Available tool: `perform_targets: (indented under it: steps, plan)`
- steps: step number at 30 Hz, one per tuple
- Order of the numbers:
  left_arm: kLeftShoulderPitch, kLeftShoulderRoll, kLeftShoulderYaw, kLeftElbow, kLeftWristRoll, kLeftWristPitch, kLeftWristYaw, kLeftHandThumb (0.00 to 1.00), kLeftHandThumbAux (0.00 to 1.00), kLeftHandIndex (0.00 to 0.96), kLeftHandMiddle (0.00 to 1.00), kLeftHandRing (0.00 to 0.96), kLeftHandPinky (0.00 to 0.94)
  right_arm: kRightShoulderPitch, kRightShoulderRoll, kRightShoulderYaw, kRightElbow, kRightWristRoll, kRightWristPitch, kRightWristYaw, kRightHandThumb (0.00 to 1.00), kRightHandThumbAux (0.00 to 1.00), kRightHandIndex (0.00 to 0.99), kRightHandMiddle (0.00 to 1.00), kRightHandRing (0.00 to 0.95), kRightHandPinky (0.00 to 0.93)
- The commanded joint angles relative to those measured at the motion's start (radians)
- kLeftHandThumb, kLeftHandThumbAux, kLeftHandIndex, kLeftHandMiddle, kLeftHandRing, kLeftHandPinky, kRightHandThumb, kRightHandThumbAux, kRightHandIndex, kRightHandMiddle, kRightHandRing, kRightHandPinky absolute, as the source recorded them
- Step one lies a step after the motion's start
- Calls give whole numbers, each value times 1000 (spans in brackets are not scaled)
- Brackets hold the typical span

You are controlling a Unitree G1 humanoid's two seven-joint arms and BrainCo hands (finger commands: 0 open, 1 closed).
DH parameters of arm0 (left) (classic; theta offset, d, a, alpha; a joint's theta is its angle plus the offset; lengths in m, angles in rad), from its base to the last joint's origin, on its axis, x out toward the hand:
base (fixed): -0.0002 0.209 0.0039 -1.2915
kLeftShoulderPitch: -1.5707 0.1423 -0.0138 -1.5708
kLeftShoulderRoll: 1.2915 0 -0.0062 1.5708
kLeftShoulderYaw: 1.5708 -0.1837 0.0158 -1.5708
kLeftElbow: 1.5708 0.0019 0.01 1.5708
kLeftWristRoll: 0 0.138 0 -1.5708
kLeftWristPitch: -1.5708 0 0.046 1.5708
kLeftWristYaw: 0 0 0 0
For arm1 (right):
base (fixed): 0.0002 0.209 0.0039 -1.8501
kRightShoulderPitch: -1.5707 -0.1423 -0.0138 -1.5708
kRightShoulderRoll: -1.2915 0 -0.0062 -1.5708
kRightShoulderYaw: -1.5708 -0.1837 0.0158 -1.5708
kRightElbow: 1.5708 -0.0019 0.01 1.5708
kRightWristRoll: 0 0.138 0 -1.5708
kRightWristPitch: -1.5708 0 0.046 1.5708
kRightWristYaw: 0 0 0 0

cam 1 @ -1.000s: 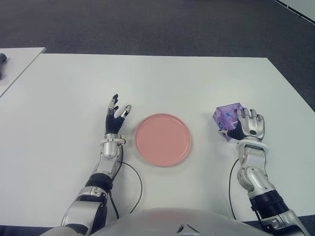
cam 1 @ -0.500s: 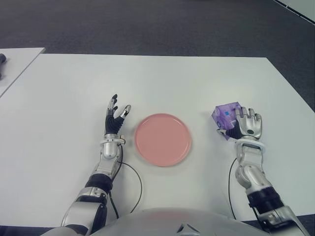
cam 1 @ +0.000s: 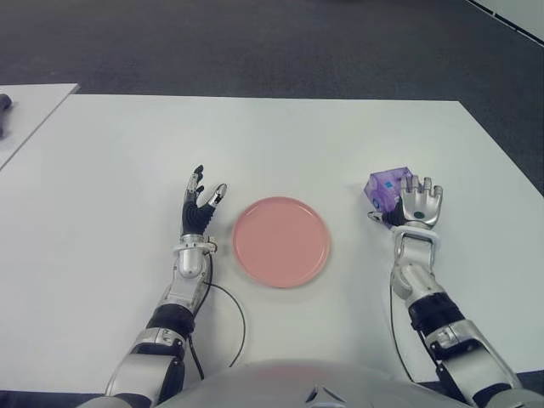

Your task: Put the tissue paper into the plate.

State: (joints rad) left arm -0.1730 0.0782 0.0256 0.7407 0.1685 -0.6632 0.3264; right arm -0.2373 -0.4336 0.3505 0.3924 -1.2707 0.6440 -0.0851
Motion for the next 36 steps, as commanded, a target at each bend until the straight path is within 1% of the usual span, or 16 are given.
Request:
perform_targets:
  steps: [1,10,16,26,28,30,31,32,33,34,35,36]
  plan:
    - [32,-8,1,-6,7,24,5,0,458,0,0,0,0,60,34,61,106,37,-3,34,74,444,0,0,0,0]
    - [37,-13,6,-15,3,29,9,0,451,0,0,0,0,56,31,74,120,59,0,6,86,438,0,0,0,0]
    - [42,-13,4,-21,13,33,19,0,445,0,0,0,0,69,25,77,103,70,-3,-10,98,435,0,0,0,0]
    - [41,-8,4,-7,18,-1,26,0,443,0,0,0,0,84,4,90,76,80,-19,-16,107,432,0,0,0,0]
    - [41,-7,3,-4,19,-2,25,0,442,0,0,0,0,89,-3,91,69,87,-28,-17,108,444,0,0,0,0]
    - [41,-5,2,-2,21,-4,25,0,442,0,0,0,0,93,-9,91,65,98,-39,-22,101,464,0,0,0,20]
    - [41,-5,2,-2,21,-4,25,0,442,0,0,0,0,95,-12,91,64,103,-44,-25,113,480,9,43,42,82]
    - [41,-5,1,-2,23,-5,26,0,441,0,0,0,0,98,-13,86,64,121,-66,-33,118,485,13,58,57,104]
    - [41,-5,1,-2,23,-6,27,0,441,0,0,0,0,100,-15,83,64,135,-82,-39,198,508,109,198,202,243]
    - [42,-5,1,-2,24,-6,28,0,441,0,0,0,0,102,-18,77,59,157,-105,-38,251,522,172,289,297,332]
    - [42,-5,1,-2,25,-6,29,0,441,0,0,0,0,103,-20,73,55,173,-121,-38,288,537,215,348,355,386]
    - [42,-6,2,-2,23,-5,28,0,440,0,0,0,0,104,-20,60,54,210,-160,-50,342,559,277,434,440,464]
